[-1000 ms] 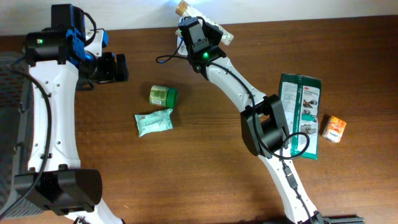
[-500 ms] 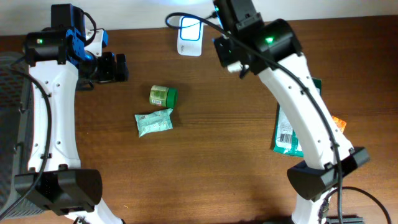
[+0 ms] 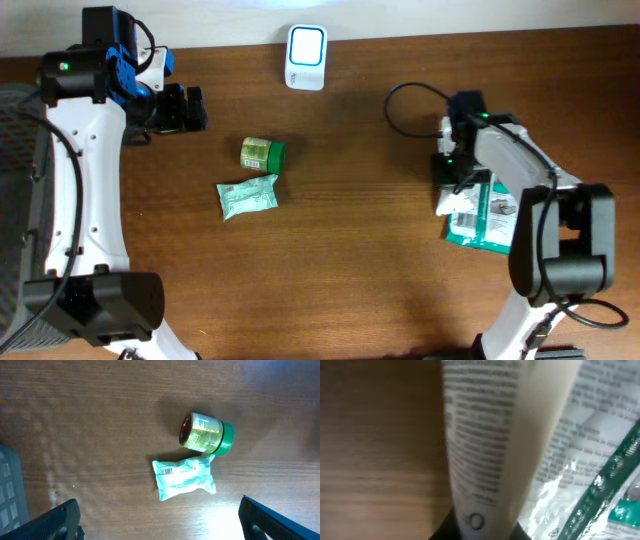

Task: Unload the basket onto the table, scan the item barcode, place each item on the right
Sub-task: 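Lay the white tube on the glove pack at right and release, then grasp the green-lidded jar with the right gripper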

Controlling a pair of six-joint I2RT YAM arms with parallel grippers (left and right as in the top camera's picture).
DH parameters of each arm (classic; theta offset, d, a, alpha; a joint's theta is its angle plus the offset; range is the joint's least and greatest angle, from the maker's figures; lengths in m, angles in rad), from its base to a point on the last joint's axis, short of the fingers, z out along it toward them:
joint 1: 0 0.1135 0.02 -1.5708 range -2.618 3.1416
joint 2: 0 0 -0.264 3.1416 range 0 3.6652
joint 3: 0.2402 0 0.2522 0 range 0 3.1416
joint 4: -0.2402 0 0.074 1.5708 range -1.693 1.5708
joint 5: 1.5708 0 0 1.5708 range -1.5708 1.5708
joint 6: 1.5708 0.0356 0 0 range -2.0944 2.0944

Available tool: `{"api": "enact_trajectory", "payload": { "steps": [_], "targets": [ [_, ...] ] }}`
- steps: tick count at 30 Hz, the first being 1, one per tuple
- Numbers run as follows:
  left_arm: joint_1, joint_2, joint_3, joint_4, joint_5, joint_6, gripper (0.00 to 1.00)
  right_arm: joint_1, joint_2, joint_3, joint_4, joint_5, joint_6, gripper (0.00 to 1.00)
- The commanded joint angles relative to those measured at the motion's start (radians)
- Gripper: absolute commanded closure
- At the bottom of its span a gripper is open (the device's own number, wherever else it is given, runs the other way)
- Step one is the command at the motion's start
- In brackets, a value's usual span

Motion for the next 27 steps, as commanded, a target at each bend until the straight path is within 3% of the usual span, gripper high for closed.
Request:
{"api": "enact_trajectory", "payload": {
  "steps": [1,3,5,8,9,11,12,13,15,19,22,27],
  "targets": [
    [0.005,-0.009,0.005,0.0,0.003,0.012,0.01,-0.106,0.011,-0.038,0.043,0.04,-0.13,0.77],
    [0.005,-0.009,0.005,0.0,0.003,0.012,0.01,-0.128,0.011,-0.014,0.029,-0.005,-0.129,0.46],
    [0.005,-0.009,0.005,0.0,0.003,0.012,0.01,-0.112,0.01,0.102,-0.09,-0.156,-0.129,0.25],
    [0.005,-0.009,0.005,0.0,0.003,0.012,0.01,-0.047,0.009,0.306,-0.262,-0.25,-0.126,0.1],
    [0.005,-0.009,0.005,0.0,0.003,0.012,0.01,0.038,0.009,0.427,-0.306,-0.312,-0.126,0.0],
    [0.005,-0.009,0.005,0.0,0.003,0.012,0.01,0.127,0.01,0.447,-0.195,-0.453,-0.118,0.02],
    [0.005,-0.009,0.005,0.0,0.003,0.012,0.01,0.185,0.012,0.446,-0.072,-0.542,-0.02,0.02],
    [0.005,-0.009,0.005,0.0,0.003,0.012,0.01,0.237,0.013,0.446,0.035,-0.559,0.07,0.02],
    [0.005,-0.009,0.005,0.0,0.003,0.012,0.01,0.334,0.038,0.446,0.176,-0.527,0.079,0.01],
    [0.005,-0.009,0.005,0.0,0.003,0.012,0.01,0.484,0.158,0.446,0.339,-0.453,-0.135,0.0],
    [0.005,-0.009,0.005,0.0,0.003,0.012,0.01,0.51,0.236,0.446,0.414,-0.457,-0.149,0.11],
    [0.005,-0.009,0.005,0.0,0.003,0.012,0.01,0.554,0.305,0.446,0.436,-0.483,-0.217,0.12]
  ]
}}
